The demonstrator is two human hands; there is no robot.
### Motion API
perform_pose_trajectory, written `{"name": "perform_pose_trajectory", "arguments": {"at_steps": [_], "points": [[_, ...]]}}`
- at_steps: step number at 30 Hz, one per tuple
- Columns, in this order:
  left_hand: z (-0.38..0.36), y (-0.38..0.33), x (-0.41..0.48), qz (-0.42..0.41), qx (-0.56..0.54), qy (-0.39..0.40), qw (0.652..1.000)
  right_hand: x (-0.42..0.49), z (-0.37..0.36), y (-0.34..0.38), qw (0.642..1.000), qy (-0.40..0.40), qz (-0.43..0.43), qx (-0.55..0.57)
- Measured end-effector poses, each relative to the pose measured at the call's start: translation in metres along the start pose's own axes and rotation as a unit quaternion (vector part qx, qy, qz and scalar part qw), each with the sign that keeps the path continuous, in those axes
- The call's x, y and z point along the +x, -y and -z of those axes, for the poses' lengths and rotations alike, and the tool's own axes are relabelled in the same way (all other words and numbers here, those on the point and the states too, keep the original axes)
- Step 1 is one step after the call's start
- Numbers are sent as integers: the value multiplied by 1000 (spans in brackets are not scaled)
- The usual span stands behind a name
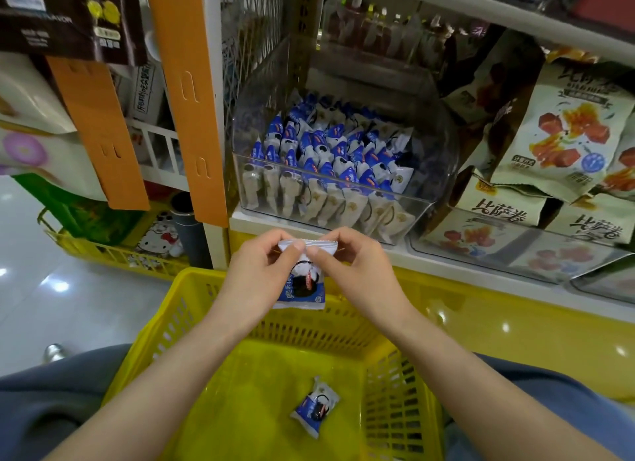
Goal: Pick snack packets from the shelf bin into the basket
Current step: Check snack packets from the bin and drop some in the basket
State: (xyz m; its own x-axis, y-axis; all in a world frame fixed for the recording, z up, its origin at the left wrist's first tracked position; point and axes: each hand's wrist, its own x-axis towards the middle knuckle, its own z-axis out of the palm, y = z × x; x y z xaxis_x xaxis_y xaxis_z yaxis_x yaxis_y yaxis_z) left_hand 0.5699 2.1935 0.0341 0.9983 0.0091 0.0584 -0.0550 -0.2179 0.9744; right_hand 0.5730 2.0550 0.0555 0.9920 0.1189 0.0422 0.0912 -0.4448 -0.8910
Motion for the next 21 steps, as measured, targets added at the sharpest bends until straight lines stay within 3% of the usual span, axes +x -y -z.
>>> {"name": "perform_pose_trajectory", "arguments": {"at_steps": [3,6,8,12,14,17,21], "points": [[-1,3,1,7,13,3,1000,-2,-1,1,998,-17,58,-36],[-2,3,4,42,-22,14,999,-4,0,0,971,-36,153,-178],[-4,2,4,64,-58,13,996,-2,4,1,959,-53,158,-229],[-2,4,5,59,-42,-32,997,7,20,3,982,-116,71,-134],[3,1,6,105,-59,3,993,10,24,5,985,-141,62,-78],[8,-3,6,202,-132,103,965,3,21,8,984,-119,113,-72],[10,-6,6,213,-242,82,943,-9,7,5,942,-53,222,-245]]}}
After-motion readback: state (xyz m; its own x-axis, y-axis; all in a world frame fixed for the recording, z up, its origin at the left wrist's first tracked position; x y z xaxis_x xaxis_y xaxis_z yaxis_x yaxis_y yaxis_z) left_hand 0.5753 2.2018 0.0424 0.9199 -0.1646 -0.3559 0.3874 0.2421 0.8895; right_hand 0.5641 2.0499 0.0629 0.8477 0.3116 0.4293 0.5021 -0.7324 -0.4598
